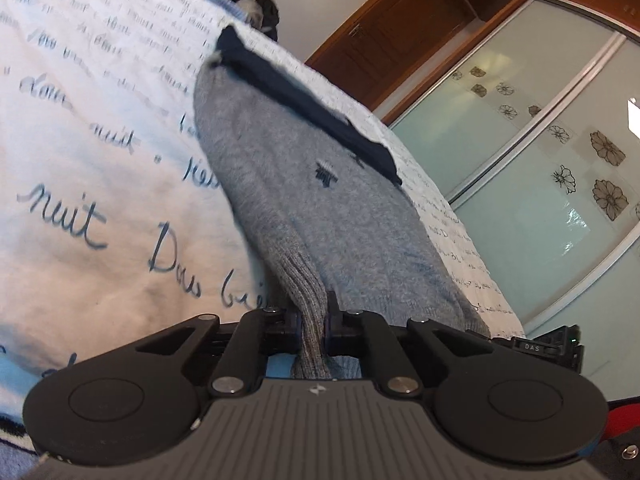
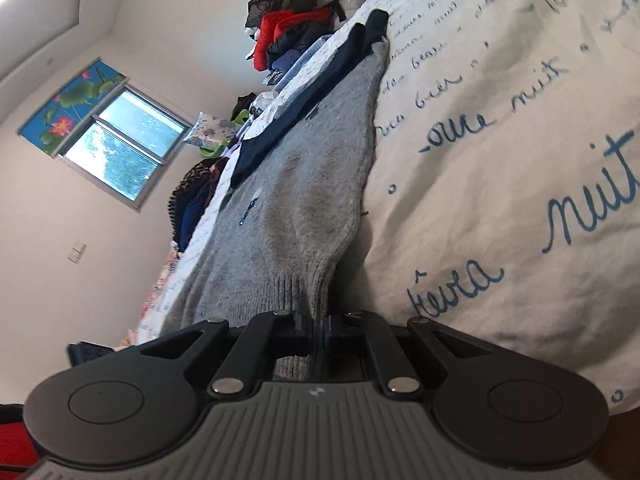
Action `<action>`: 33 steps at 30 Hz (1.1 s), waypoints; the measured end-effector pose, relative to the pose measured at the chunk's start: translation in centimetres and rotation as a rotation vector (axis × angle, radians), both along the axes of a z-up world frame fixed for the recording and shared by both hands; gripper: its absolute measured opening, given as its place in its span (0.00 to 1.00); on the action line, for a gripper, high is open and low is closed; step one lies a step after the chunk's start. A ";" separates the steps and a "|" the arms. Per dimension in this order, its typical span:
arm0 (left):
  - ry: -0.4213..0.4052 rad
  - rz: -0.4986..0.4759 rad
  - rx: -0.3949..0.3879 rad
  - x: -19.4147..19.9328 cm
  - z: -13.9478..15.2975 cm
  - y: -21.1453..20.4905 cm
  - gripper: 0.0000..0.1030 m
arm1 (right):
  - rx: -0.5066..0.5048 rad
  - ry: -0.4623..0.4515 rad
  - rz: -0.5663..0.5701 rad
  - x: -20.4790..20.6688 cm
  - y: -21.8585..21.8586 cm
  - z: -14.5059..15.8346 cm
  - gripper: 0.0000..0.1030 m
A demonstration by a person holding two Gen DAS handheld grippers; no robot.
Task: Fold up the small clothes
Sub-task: 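Lift the ribbed hem with both grippers and fold it toward the collar, then carry the held hem over and lay it onto the collar with both grippers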
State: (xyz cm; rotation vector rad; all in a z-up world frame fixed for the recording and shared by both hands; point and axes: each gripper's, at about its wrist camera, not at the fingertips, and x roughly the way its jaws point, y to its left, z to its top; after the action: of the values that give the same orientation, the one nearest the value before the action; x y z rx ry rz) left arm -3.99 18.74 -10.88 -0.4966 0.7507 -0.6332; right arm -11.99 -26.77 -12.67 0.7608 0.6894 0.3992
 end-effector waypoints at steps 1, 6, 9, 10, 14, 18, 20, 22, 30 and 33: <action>-0.025 0.003 0.003 -0.2 0.6 -0.1 0.08 | -0.013 -0.018 0.007 0.0 0.4 0.7 0.05; -0.117 -0.005 -0.027 -0.4 3.7 -0.7 0.08 | 0.029 -0.122 0.036 0.1 0.5 4.2 0.05; -0.163 -0.003 -0.050 -0.3 5.3 -1.1 0.08 | 0.080 -0.163 0.038 0.7 0.1 5.5 0.05; -0.179 -0.002 -0.057 -0.2 5.8 -1.3 0.08 | 0.101 -0.172 0.036 0.9 -0.1 5.8 0.05; -0.240 -0.002 -0.079 0.6 7.7 -2.0 0.08 | 0.164 -0.203 0.035 2.2 -0.5 6.9 0.05; -0.279 0.010 -0.097 1.8 9.3 -2.7 0.08 | 0.171 -0.236 0.040 3.7 -0.8 8.2 0.05; -0.292 0.015 -0.093 2.4 9.9 -3.1 0.08 | 0.165 -0.252 0.045 4.4 -0.9 9.0 0.05; -0.304 0.020 -0.087 3.1 10.5 -3.4 0.08 | 0.149 -0.270 0.048 5.3 -1.0 9.9 0.05; -0.329 0.077 -0.065 6.2 12.8 -3.3 0.08 | 0.131 -0.326 0.045 8.7 -1.5 12.3 0.05; -0.336 0.100 -0.055 7.6 13.7 -3.2 0.08 | 0.132 -0.336 0.035 10.2 -1.9 12.7 0.05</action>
State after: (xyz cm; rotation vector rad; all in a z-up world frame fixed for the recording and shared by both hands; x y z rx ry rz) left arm 3.64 15.58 2.82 -0.4599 0.3892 -0.6253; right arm -1.76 -28.69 0.06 0.7841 0.3637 0.5931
